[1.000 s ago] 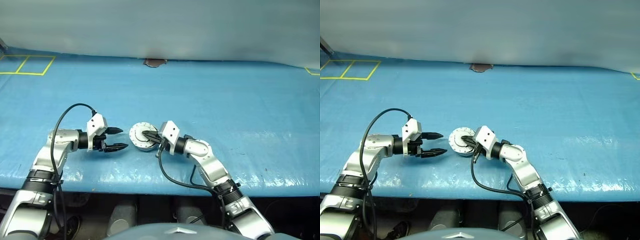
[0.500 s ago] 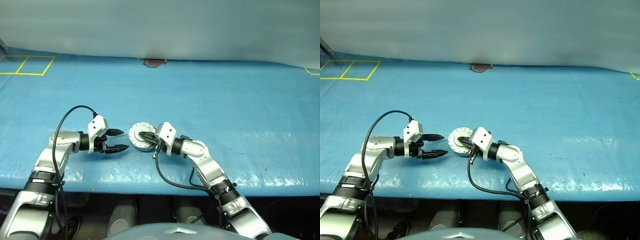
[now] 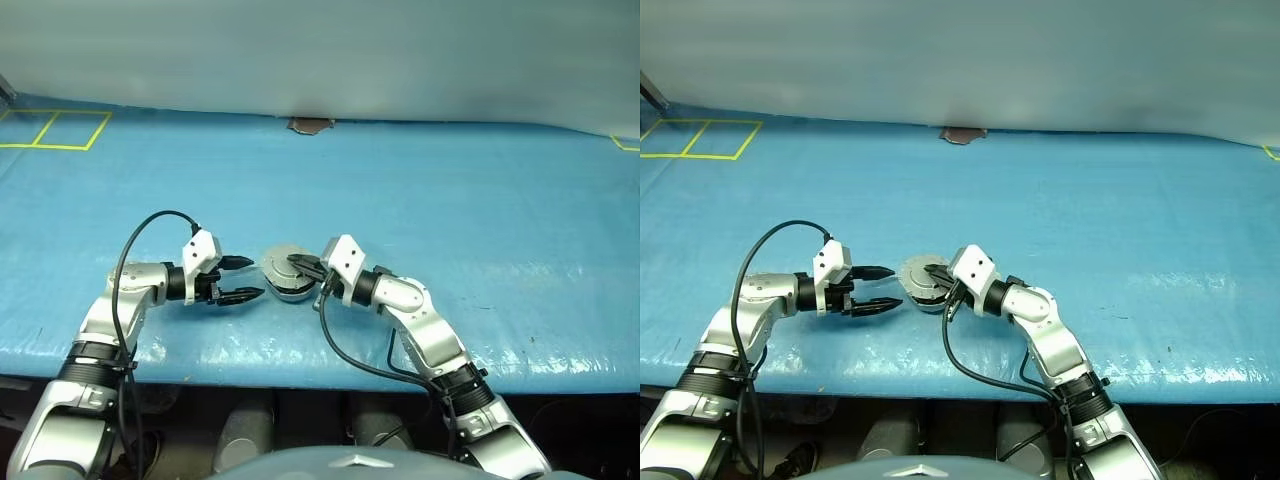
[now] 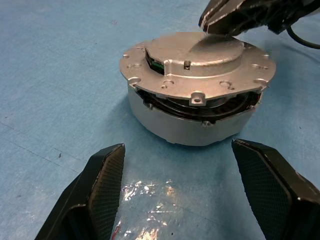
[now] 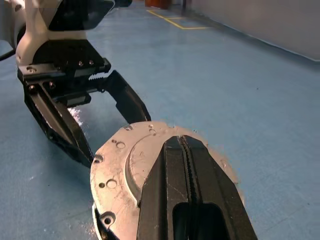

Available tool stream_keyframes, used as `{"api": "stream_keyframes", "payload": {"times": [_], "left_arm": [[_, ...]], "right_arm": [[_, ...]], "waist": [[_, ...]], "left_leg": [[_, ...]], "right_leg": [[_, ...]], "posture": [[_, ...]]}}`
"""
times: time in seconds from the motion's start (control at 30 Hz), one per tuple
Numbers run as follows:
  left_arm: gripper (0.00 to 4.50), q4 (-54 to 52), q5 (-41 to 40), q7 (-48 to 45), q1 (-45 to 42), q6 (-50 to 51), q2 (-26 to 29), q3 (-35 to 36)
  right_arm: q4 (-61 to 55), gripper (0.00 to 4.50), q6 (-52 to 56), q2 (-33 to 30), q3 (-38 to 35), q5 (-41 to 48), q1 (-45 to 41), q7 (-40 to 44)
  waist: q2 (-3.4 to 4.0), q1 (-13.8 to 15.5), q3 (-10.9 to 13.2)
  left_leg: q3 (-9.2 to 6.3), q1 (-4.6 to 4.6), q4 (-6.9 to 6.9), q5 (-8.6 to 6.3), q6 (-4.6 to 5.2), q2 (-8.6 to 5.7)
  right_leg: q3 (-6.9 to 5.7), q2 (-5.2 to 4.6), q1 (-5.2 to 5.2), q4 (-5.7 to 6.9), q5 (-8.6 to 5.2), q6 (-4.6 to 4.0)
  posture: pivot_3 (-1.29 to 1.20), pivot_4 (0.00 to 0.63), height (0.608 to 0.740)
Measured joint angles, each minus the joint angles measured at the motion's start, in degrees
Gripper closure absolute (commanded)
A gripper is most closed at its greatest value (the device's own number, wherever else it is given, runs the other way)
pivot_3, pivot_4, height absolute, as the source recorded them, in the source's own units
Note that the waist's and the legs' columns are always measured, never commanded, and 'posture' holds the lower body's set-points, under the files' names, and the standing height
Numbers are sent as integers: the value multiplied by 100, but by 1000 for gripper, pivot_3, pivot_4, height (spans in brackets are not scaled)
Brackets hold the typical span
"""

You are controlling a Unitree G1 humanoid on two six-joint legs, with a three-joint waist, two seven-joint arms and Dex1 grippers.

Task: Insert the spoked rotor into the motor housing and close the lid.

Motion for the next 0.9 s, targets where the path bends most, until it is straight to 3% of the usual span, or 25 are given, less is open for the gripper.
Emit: {"api": "stream_keyframes", "payload": {"times": [0.37,0.9], "left_arm": [[754,-1,0,51,10,-1,-14,0],[754,-13,1,176,137,-1,20,12]], "right_arm": [[-144,266,904,205,-143,236,-90,-308],[-86,266,1027,337,121,205,41,-512]], "waist": [[0,2,0],[0,3,0]], "left_leg": [[0,-2,-1,0,0,0],[0,-2,-3,0,0,0]], "right_leg": [[0,0,-1,-1,0,0],[0,-1,-3,-1,0,0]], "posture": [[0,150,740],[0,150,740]]}}
